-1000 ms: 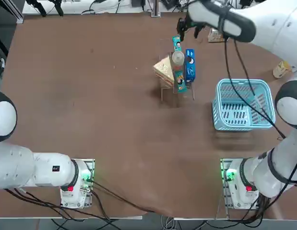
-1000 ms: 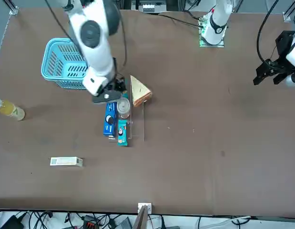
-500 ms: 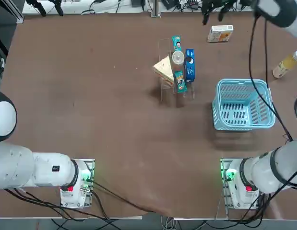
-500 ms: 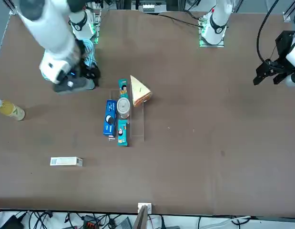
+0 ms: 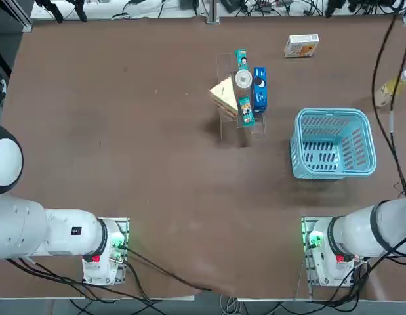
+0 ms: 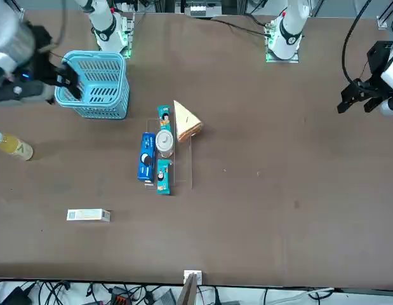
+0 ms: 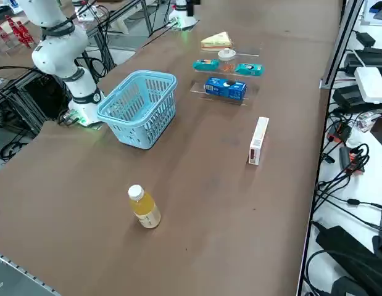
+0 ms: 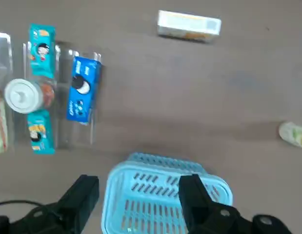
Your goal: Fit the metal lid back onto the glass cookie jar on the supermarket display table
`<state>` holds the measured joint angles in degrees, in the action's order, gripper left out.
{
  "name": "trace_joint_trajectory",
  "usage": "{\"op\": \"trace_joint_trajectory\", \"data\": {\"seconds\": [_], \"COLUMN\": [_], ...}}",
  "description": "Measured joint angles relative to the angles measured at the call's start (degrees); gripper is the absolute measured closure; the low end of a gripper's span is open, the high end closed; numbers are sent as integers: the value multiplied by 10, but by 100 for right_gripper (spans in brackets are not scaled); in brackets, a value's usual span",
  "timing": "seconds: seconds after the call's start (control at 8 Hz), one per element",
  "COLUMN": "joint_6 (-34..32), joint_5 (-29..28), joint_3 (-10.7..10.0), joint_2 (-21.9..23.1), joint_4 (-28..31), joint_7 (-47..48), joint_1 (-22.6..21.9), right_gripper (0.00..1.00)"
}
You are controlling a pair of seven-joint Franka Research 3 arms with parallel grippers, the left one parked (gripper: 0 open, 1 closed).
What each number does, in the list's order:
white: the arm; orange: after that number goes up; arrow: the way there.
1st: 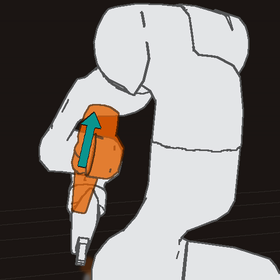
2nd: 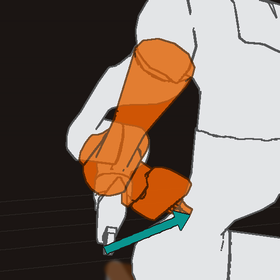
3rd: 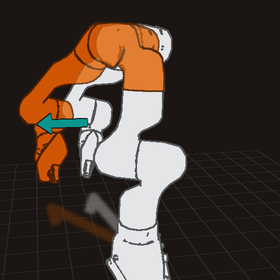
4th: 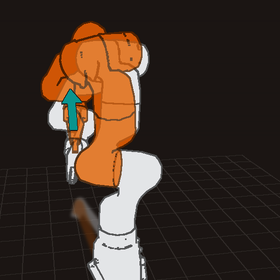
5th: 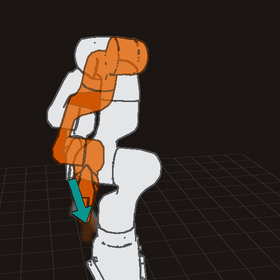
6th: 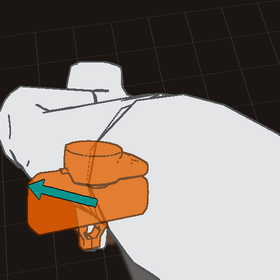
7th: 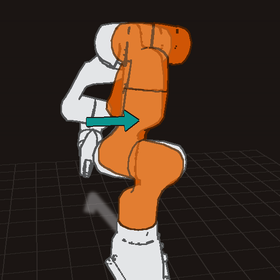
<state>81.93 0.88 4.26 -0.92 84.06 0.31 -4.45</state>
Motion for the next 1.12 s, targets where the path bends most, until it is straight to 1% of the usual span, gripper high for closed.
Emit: {"op": "trace_joint_trajectory", "data": {"seconds": [0.12, 0.38, 0.5, 0.75, 0.88, 1.12], "joint_6": [-20, -32, -33, -26, -17, -1], "joint_5": [0, 0, 0, 0, 0, 2], "joint_3": [0, 3, 8, 14, 14, 6], "joint_2": [14, 43, 48, 44, 40, 22], "joint_4": [-7, -6, -3, 10, 13, 13], "joint_7": [-5, -5, -5, -3, -3, -1], "joint_1": [12, 13, 12, 11, 10, 4], "right_gripper": [0, 0, 0, 0, 0, 0]}}
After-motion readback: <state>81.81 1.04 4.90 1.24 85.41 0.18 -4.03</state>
